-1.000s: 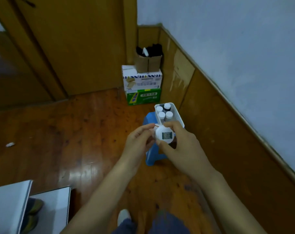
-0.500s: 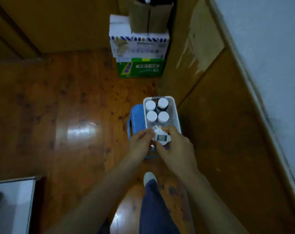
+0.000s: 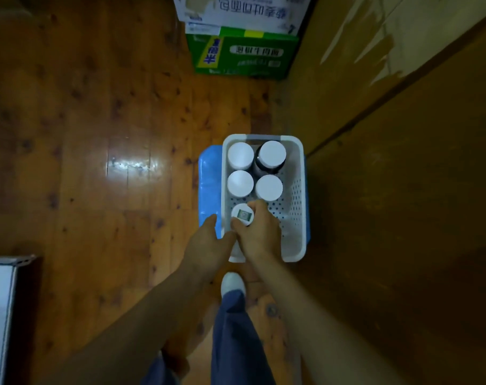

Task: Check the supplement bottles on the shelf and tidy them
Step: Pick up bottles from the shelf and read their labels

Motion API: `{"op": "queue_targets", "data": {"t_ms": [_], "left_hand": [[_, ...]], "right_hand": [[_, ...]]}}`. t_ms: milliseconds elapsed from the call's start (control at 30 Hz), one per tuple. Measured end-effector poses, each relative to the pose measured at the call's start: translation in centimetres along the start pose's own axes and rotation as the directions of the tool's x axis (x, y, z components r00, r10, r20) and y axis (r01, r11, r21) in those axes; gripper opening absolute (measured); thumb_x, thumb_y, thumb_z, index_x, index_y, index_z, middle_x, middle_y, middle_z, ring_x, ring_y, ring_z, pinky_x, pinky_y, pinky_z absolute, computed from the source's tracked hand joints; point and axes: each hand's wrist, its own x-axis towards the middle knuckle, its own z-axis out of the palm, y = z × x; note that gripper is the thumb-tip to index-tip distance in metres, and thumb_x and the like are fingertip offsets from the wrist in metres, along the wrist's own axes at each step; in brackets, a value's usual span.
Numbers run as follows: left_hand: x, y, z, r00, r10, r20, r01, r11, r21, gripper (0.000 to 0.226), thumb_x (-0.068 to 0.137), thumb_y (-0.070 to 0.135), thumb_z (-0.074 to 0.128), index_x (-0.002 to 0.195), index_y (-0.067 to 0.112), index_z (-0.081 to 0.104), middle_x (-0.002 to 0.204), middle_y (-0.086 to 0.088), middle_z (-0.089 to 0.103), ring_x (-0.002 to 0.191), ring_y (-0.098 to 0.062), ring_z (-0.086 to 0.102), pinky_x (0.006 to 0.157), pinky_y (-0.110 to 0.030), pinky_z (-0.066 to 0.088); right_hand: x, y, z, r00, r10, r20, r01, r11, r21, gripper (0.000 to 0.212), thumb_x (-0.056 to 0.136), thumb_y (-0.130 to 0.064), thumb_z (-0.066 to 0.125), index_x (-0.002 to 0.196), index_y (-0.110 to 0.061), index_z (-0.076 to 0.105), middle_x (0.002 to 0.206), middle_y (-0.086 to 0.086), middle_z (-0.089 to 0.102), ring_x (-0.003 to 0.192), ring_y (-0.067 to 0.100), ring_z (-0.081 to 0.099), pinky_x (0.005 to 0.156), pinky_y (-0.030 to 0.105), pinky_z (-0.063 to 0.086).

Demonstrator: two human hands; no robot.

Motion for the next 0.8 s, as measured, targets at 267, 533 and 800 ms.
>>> {"op": "queue_targets", "data": {"t_ms": [267,533,800], "left_hand": [[0.4,0.0,0.2,0.999,0.041,0.022,-0.036,0.986,-0.164,0.043,0.096,0.015,0.051,0.139,0.016,0.042,0.133,0.002,0.053,0.096,-0.004,0.058,0.083,-0.022,0.044],[-5.2,-0.5,-3.9,0.864,0.486,-0.131,-0.350,0.767,0.539,0.079,0.087,0.045,0.049,0.151,0.012,0.019,0.154,-0.013,0.032,0.138,-0.030,0.037,0.108,-0.046,0.034],[-17.2,-2.8,-13.7,0.677,0.656,-0.334,-0.130,0.553,0.823,0.102,0.072,0.044,0.075,0.151,0.013,0.020,0.159,-0.012,0.018,0.146,-0.029,0.018,0.112,-0.053,0.024]], "right_hand": [[1.5,0.1,1.1,0.972,0.228,0.054,-0.231,0.894,0.384,0.041,0.085,-0.016,0.069,0.122,-0.016,0.050,0.120,0.004,0.063,0.110,0.022,0.061,0.095,0.036,0.049],[-4.5,-2.1,-4.0,0.933,-0.351,0.082,0.353,0.936,-0.014,0.057,0.089,-0.026,0.066,0.140,-0.019,0.044,0.144,0.002,0.048,0.135,0.019,0.040,0.107,0.031,0.035],[-15.9,-12.7,-7.3,0.508,-0.809,0.294,0.807,0.328,-0.492,0.082,0.079,-0.039,0.063,0.151,-0.022,0.028,0.160,0.010,0.019,0.148,0.030,0.012,0.116,0.054,0.014]]}}
